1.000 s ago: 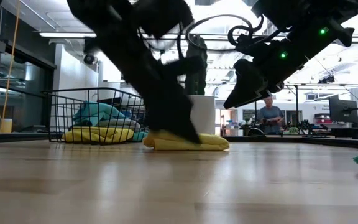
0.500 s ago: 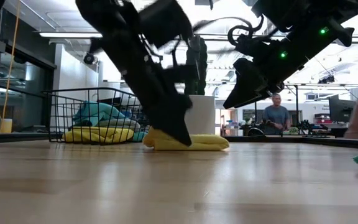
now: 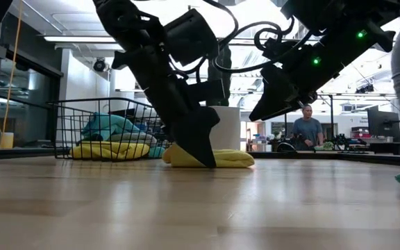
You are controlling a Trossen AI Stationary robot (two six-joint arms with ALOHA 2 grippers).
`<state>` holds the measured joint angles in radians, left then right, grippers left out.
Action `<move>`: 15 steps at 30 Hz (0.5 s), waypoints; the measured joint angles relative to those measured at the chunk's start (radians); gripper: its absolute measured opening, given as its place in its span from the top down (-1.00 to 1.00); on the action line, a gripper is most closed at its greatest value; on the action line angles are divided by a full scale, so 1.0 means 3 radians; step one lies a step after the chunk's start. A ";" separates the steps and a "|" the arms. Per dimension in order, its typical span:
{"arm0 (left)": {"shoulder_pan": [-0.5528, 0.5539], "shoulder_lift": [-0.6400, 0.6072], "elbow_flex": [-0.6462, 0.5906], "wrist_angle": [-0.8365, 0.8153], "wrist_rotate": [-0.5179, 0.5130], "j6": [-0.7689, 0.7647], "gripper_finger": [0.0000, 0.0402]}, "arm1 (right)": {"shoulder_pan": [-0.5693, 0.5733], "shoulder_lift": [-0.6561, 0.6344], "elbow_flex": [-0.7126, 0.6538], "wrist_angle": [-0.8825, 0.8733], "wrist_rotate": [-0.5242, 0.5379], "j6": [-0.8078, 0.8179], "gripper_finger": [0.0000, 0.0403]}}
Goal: Fold microfiber towels
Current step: Put the folded yellow microfiber towel into the mesh basket
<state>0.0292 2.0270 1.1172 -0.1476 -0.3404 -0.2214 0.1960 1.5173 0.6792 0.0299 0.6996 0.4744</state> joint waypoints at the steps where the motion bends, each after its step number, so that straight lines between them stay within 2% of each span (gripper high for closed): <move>1: 0.0000 0.0000 0.0001 -0.0011 0.0019 0.0002 -0.20 | 0.0001 0.0000 0.0000 0.0002 -0.0001 0.0001 -0.10; 4: 0.0003 0.0000 0.0005 -0.0053 0.0094 0.0010 -0.15 | 0.0001 0.0000 0.0000 0.0004 -0.0001 0.0001 -0.10; 6: 0.0001 0.0000 0.0005 -0.0055 0.0103 0.0036 -0.03 | 0.0001 0.0000 0.0000 0.0009 -0.0001 0.0000 -0.10; 9: -0.0004 0.0000 0.0005 -0.0055 0.0108 0.0165 0.30 | 0.0001 0.0000 0.0000 0.0010 -0.0001 0.0001 -0.10; 12: -0.0018 0.0005 0.0004 -0.0102 -0.0104 0.0313 0.79 | 0.0001 0.0000 0.0000 0.0010 -0.0001 0.0000 -0.10; 13: -0.0020 0.0009 0.0000 -0.0102 -0.0167 0.0329 0.89 | 0.0001 0.0000 0.0000 0.0010 0.0000 0.0000 -0.10; 15: -0.0020 0.0009 -0.0004 -0.0121 -0.0232 0.0338 0.92 | 0.0001 0.0000 0.0000 0.0010 -0.0001 0.0000 -0.10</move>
<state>0.0231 2.0296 1.1160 -0.1840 -0.4101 -0.1200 0.1963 1.5173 0.6792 0.0330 0.6994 0.4745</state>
